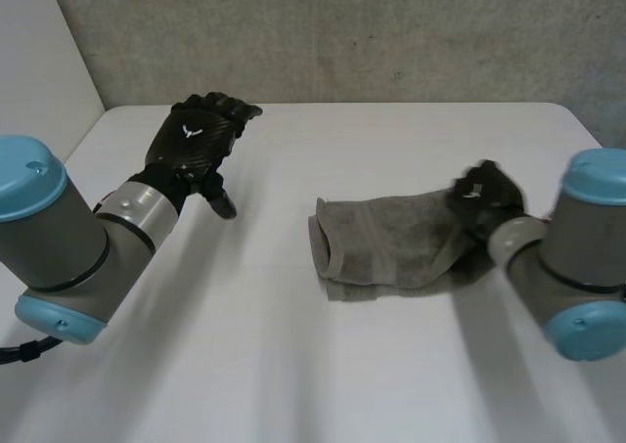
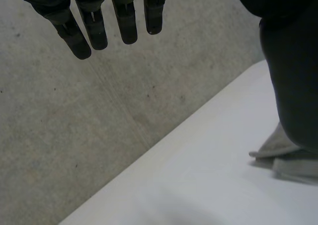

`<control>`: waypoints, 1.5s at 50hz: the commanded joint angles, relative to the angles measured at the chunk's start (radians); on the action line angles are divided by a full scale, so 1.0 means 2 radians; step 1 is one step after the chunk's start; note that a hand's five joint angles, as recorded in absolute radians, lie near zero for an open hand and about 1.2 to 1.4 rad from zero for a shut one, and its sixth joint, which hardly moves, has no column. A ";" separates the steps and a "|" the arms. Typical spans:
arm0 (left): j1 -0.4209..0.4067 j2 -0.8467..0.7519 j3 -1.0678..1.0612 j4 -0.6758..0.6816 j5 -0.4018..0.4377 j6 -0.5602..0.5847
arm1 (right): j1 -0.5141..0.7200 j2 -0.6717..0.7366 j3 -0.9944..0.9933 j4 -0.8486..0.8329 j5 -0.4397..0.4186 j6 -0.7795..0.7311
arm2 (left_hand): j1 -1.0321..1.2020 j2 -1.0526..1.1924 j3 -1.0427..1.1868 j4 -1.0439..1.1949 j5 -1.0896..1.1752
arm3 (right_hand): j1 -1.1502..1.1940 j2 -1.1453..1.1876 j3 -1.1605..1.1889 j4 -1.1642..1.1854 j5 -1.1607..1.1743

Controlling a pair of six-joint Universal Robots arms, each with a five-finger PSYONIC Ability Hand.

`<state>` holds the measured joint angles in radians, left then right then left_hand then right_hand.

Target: Fold the towel.

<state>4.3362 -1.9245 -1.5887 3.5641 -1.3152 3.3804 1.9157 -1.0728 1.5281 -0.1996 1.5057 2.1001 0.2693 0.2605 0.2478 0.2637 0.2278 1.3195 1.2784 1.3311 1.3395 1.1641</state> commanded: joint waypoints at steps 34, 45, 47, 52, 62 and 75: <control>-0.069 -0.058 0.096 -0.006 -0.066 -0.049 | 0.053 -0.102 0.080 -0.042 -0.141 0.250 | -0.037 -0.032 -0.026 -0.034 -0.103 | -0.572 -0.552 -0.578 -0.582 -0.582; -0.131 -0.109 0.142 -0.059 -0.104 -0.049 | 0.005 -0.108 0.051 -0.003 -0.140 0.360 | -0.022 -0.018 -0.011 -0.019 -0.089 | -0.572 -0.552 -0.578 -0.582 -0.582; -0.139 -0.122 0.152 -0.072 -0.106 -0.048 | 0.000 -0.103 0.042 0.004 -0.140 0.367 | -0.022 -0.018 -0.011 -0.019 -0.089 | -0.572 -0.552 -0.578 -0.582 -0.582; -0.156 -0.173 0.189 -0.095 -0.119 -0.047 | -0.008 -0.050 0.001 0.036 -0.139 0.397 | -0.024 -0.019 -0.013 -0.021 -0.090 | -0.572 -0.552 -0.578 -0.582 -0.582; -0.166 -0.279 0.281 -0.171 -0.169 -0.049 | -0.009 0.091 -0.107 0.127 -0.140 0.435 | -0.021 -0.016 -0.010 -0.018 -0.087 | -0.572 -0.552 -0.578 -0.582 -0.582; -0.165 -0.240 0.266 -0.184 -0.169 -0.059 | -0.012 0.081 -0.132 0.139 -0.142 0.445 | -0.023 -0.019 -0.013 -0.021 -0.090 | -0.572 -0.552 -0.578 -0.582 -0.582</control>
<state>4.0065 -2.4749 -1.0359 3.1929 -1.6593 3.2785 1.8955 -0.8270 1.2630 0.0854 1.2256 2.9750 0.2693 0.2609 0.2501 0.2641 0.2455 0.2165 0.2405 0.2426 0.2501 0.0591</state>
